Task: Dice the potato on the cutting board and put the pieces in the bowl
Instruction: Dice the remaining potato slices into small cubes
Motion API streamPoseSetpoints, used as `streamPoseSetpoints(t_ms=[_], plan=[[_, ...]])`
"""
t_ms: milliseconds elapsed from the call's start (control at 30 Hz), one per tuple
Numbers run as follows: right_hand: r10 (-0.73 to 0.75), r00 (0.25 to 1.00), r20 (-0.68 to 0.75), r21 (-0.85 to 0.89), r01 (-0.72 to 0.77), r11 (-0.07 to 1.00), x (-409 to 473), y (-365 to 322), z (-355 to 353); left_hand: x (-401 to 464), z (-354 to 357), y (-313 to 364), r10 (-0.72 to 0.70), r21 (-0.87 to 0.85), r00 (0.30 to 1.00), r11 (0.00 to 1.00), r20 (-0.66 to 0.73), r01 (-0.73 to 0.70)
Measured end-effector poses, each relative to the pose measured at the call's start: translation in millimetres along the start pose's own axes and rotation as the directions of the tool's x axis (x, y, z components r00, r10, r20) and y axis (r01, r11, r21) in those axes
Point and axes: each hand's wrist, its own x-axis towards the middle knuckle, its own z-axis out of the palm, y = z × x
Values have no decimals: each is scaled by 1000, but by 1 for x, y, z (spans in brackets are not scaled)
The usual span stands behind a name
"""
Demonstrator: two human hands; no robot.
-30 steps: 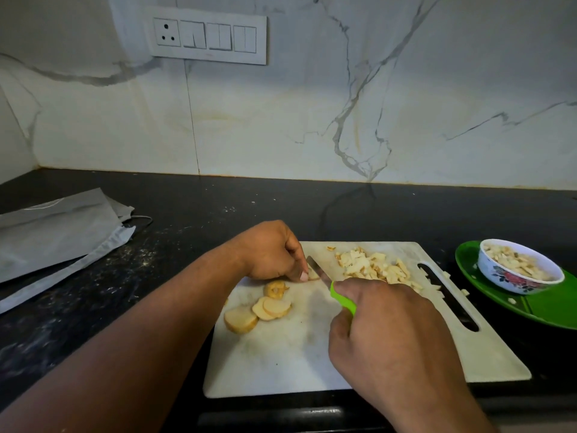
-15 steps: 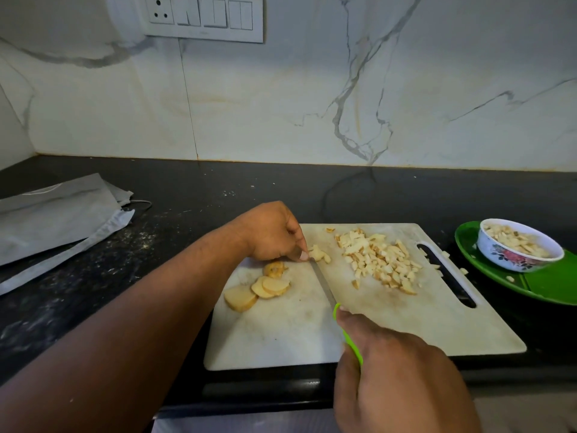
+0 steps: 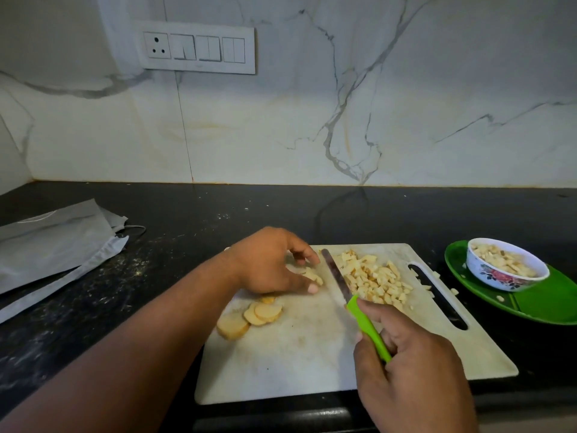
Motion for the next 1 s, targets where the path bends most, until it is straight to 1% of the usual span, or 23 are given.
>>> streamPoseSetpoints(t_ms=[100,167,233,400,500,533,600,667,700,800,900,1000], plan=[[14,999,-36,85,-11,996,-2,3,4,7,10,6,-25,111,999,993,-25,28],[8,999,-39,109,-4,994,-2,6,6,9,11,6,-10,125,1000,992,-29,14],[3,999,-48,111,3,994,-2,8,8,8,9,5,17,96,1000,995,-10,-16],[-12,999,-34,158,17,987,-5,7,6,3,1,3,81,-3,990,997,113,-81],[-18,999,-30,164,23,986,-5,7,6,-3,-9,2,91,-57,989,995,118,-85],[-16,999,-28,160,20,987,-6,7,6,-4,-12,1,83,-58,991,995,101,-78],[-4,1000,-10,135,6,991,-5,7,6,-7,-18,0,47,-10,998,999,32,-46],[11,1000,22,100,-13,995,-5,6,5,-8,-21,2,-31,36,999,999,-28,32],[23,999,43,89,-27,996,-5,6,5,-7,-19,4,-74,54,997,996,-34,76],[14,993,114,73,-22,997,1,5,0,-3,-10,11,-121,118,992,986,23,118],[4,985,174,71,-17,997,6,2,-4,-2,-8,12,-101,95,994,991,47,96],[16,984,178,41,-23,999,8,0,-5,-4,-11,11,-79,83,994,994,72,73]])
